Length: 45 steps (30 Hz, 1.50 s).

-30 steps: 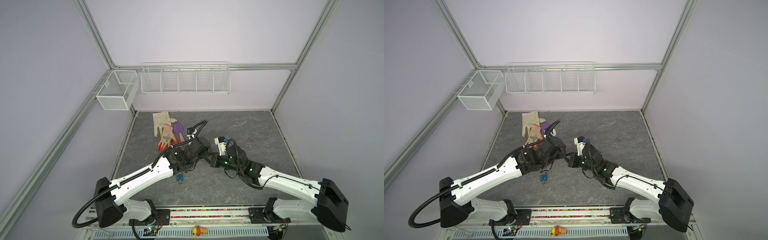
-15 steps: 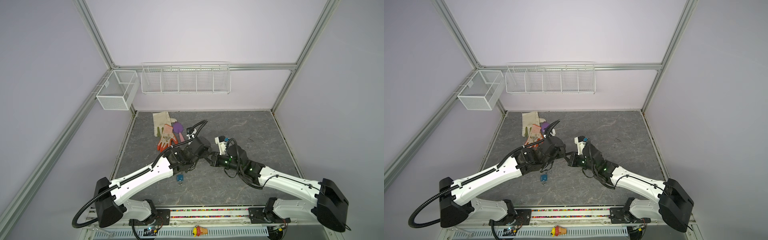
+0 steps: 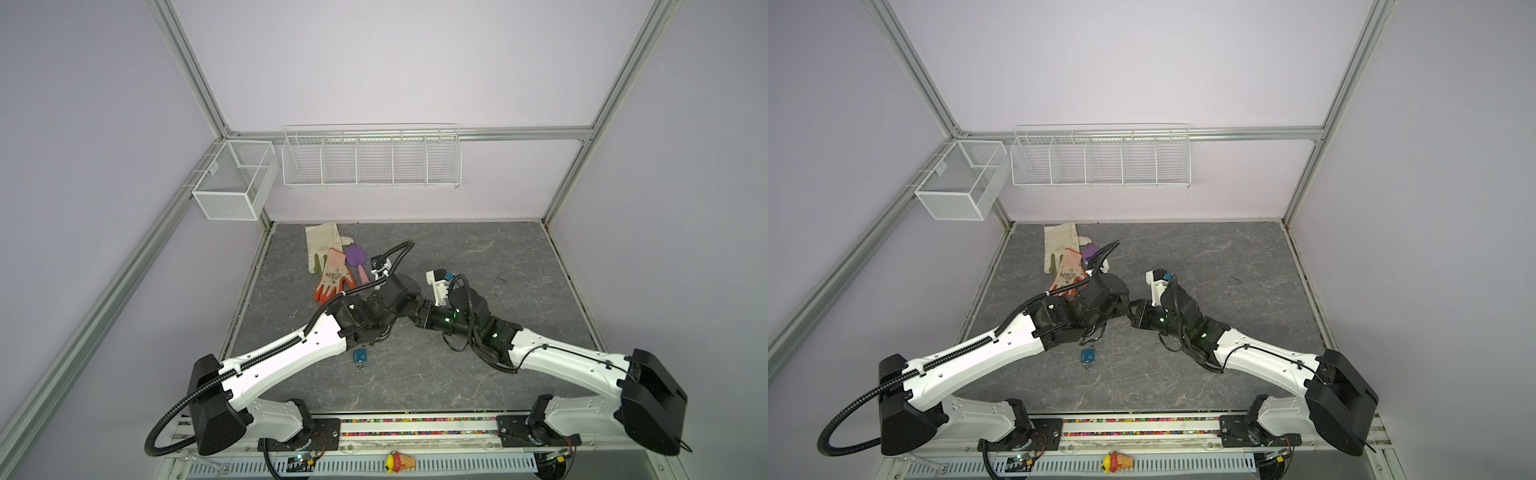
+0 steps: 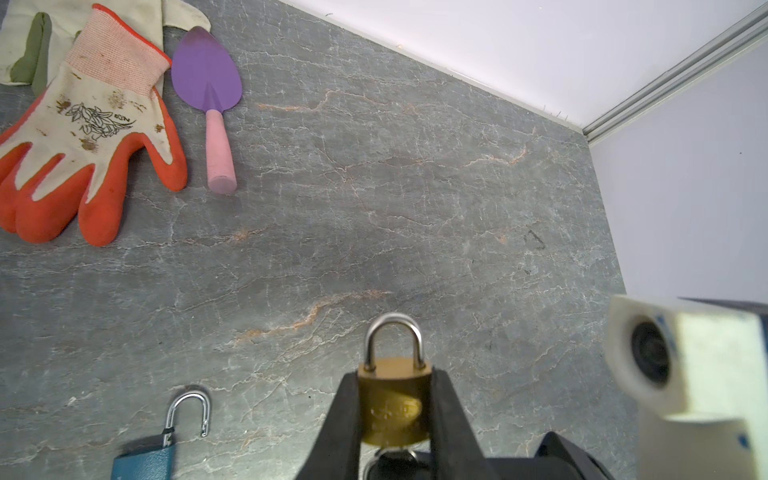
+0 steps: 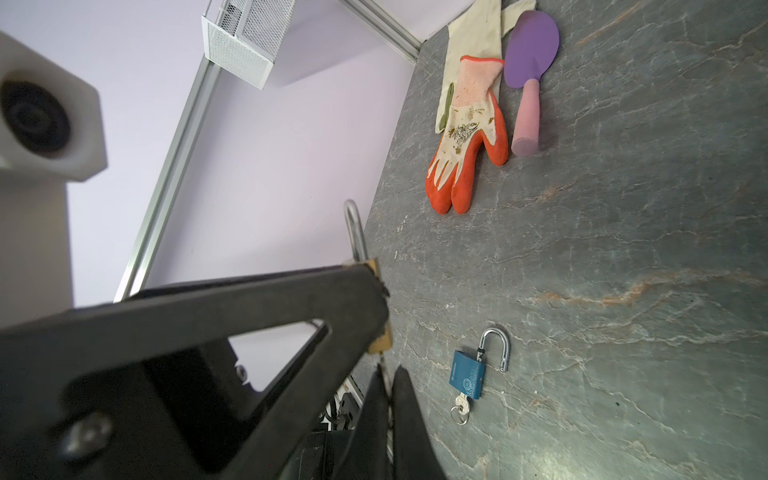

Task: Unlock with the key
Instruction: 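Push the key deeper into the padlock with the right gripper while the left holds it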

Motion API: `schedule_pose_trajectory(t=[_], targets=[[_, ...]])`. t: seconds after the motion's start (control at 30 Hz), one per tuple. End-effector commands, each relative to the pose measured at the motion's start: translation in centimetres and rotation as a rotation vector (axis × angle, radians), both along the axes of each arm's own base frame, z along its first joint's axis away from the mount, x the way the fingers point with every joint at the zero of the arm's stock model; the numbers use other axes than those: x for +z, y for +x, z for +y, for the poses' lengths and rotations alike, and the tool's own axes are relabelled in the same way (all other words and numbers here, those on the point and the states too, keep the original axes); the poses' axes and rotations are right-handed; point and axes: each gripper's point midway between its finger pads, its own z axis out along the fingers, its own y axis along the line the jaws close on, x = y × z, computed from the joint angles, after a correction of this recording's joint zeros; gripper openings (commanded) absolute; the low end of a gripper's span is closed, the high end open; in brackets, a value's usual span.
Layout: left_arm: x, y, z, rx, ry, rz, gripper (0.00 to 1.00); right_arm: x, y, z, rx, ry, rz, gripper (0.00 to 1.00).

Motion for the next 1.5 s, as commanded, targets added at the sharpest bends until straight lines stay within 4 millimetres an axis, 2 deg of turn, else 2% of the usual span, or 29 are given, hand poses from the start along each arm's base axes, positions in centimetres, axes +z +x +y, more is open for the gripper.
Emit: schedule_pose_trajectory(t=[0.0,0.17,0.3,0.37,0.47,0.63,0.77,0.83,1.03,1.27,1.47], targets=[[-0.1,-1.3,0.0,-0.039,-0.025,0.034,0.0,2.1,1.1,-0.3,-0.031,0.058,-0.036,0.06],[-2.0,-3.1,0.4,-0.094,0.076,0.078,0.0,4.0,1.4,-1.3,-0.043,0.044,-0.106,0.06],[-2.4,-3.7,0.2,-0.115,0.069,0.087,0.0,5.9,1.1,-0.4,0.006,0.097,-0.146,0.06],[-2.0,-3.4,0.2,-0.108,0.059,0.066,0.0,5.4,1.0,0.0,0.023,0.064,-0.142,0.06],[-0.3,-2.6,0.4,-0.078,0.03,0.005,0.0,3.7,0.8,-0.4,0.019,0.021,-0.123,0.06],[1.8,-1.3,1.7,0.008,-0.015,-0.076,0.0,2.0,-0.4,-1.3,0.048,-0.005,-0.121,0.21],[2.7,-0.7,1.9,0.03,-0.05,-0.09,0.0,1.6,-1.5,-1.4,0.097,0.002,-0.134,0.23],[3.1,-0.7,1.8,0.029,-0.075,-0.097,0.0,1.7,-1.7,-1.4,0.104,0.02,-0.135,0.22],[3.0,-0.8,1.5,0.023,-0.093,-0.089,0.0,3.8,-2.0,-0.4,0.154,0.092,-0.188,0.17],[3.1,-1.0,1.5,0.017,-0.103,-0.088,0.0,3.5,-1.2,-0.4,0.12,0.066,-0.195,0.12],[3.3,-1.0,1.6,0.015,-0.101,-0.09,0.0,3.1,-0.8,-0.2,0.111,0.046,-0.196,0.12]])
